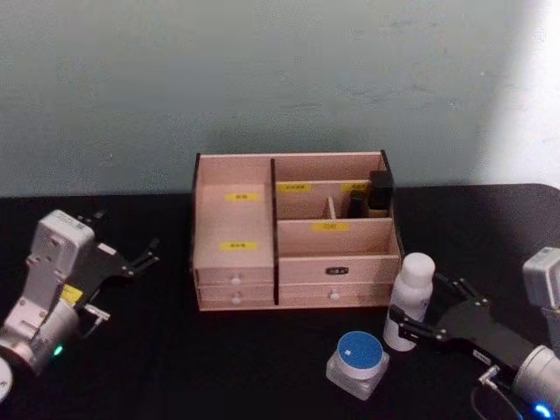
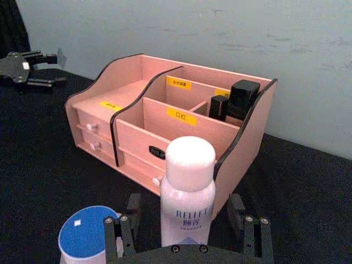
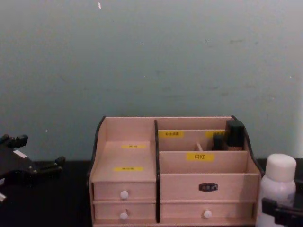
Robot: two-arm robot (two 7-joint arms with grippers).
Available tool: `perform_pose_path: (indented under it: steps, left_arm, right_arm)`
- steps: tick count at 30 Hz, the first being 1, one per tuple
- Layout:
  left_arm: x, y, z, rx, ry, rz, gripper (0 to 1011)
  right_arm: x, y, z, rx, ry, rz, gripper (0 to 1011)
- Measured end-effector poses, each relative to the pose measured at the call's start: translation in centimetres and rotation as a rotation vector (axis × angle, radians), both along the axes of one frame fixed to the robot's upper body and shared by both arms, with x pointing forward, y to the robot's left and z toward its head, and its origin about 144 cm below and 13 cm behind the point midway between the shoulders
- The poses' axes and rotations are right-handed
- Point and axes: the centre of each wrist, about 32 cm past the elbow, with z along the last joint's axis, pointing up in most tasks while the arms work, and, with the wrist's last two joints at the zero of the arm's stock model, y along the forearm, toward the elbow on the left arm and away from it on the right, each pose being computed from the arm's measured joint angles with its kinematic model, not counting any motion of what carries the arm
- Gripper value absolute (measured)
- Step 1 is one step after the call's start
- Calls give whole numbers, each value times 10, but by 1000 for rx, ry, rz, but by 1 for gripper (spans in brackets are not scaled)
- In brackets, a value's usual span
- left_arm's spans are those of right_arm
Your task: Pick up the facial cleanser and watermelon frost from the table and place them into the tiered storage box.
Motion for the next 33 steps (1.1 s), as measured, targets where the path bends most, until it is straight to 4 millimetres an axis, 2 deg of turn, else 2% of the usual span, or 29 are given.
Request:
perform_pose_path:
  steps: [12, 27, 30, 33]
  left_arm:
    - [0, 0, 0, 0, 0, 0, 1001]
    - [0, 0, 0, 0, 0, 0, 1001]
    - [0, 0, 0, 0, 0, 0, 1001]
    - [0, 0, 0, 0, 0, 0, 1002]
  right_arm:
    - [11, 6, -3, 22, 12, -19, 1003]
    - [10, 6, -3, 21, 12, -18, 1003]
    - [10, 6, -3, 21, 12, -18, 960]
    - [10, 6, -3, 21, 12, -18, 869]
